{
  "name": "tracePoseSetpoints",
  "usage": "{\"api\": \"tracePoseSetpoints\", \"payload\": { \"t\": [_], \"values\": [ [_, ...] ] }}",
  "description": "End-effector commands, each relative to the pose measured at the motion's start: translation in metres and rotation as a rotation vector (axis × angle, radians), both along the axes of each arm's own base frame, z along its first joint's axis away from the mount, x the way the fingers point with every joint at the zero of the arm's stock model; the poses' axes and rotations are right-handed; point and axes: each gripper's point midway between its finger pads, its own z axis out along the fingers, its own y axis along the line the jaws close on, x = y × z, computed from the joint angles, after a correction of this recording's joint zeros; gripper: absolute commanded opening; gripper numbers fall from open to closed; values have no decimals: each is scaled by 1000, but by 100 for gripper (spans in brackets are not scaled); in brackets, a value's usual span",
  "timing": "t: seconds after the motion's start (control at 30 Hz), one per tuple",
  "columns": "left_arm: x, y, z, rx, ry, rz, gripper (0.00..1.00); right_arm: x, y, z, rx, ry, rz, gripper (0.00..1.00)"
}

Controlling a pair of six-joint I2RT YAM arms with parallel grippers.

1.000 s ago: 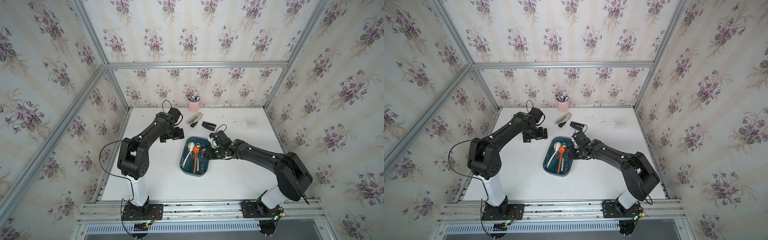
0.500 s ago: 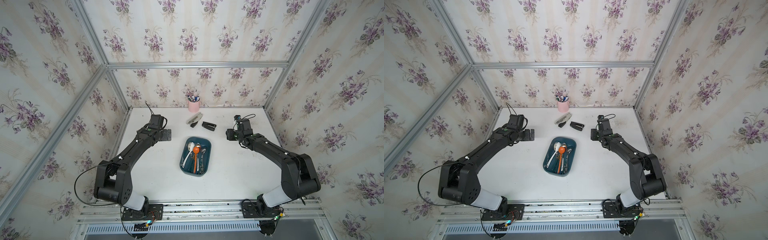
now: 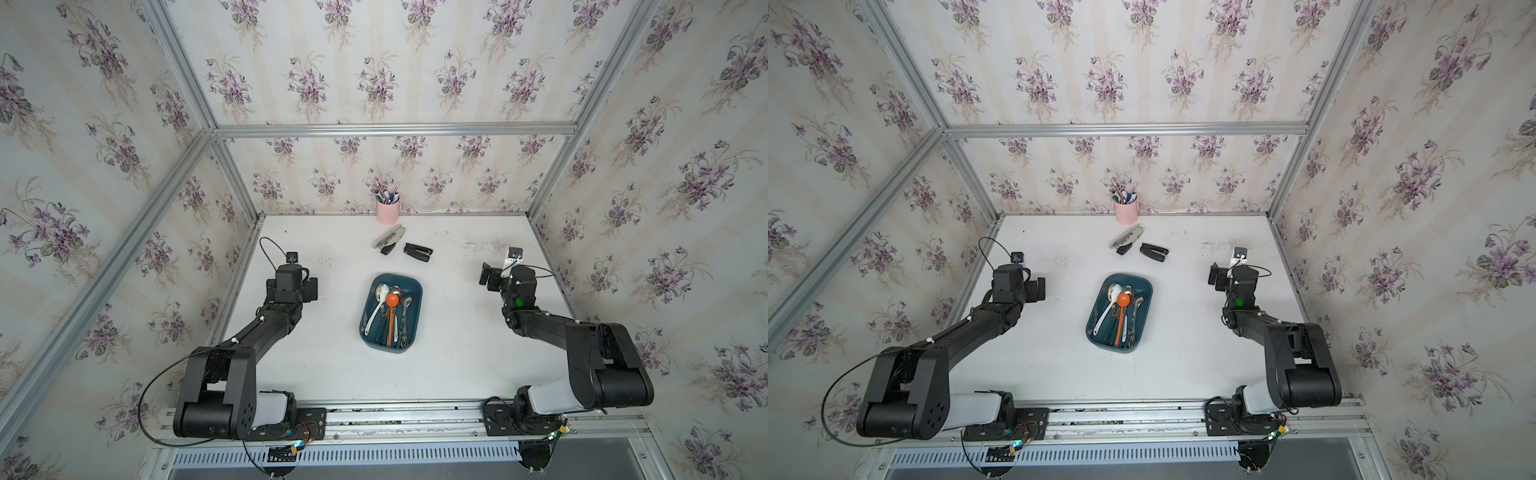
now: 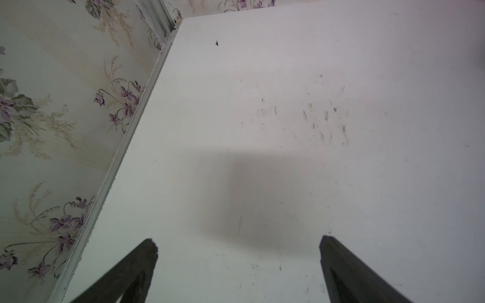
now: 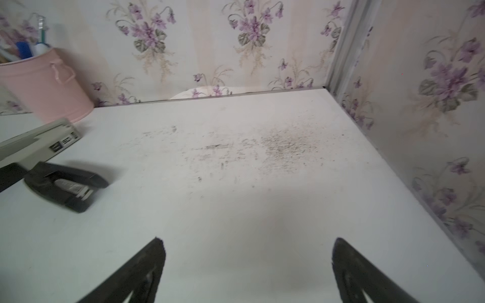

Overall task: Put the spoon into the storage box
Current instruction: Reset both arms

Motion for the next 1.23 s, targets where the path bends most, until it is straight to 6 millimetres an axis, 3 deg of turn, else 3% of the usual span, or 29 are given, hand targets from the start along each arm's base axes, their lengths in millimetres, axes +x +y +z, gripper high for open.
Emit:
{"api": "tracePoseSetpoints", "payload": {
  "t": [0.0, 0.2, 0.33, 0.57, 0.67, 1.2],
  "values": [
    [20, 1, 21, -31, -170, -15, 100, -4, 13, 24, 7, -173, 85, 100],
    [31, -18, 1, -60, -156, -132, 100, -12, 21, 19, 4, -191, 137, 100],
    [29, -29, -6, -59, -191, -206, 100, -31, 26, 24, -4, -289, 178, 100],
    [28, -30, -7, -61, -183, -209, 100, -29, 18, 24, -14, -281, 111, 100],
    [29, -30, -7, -61, -185, -209, 100, -24, 5, 22, -2, -265, 30, 100],
    [29, -30, -6, -61, -185, -210, 100, -23, 6, 18, 3, -243, 34, 100]
  ]
}}
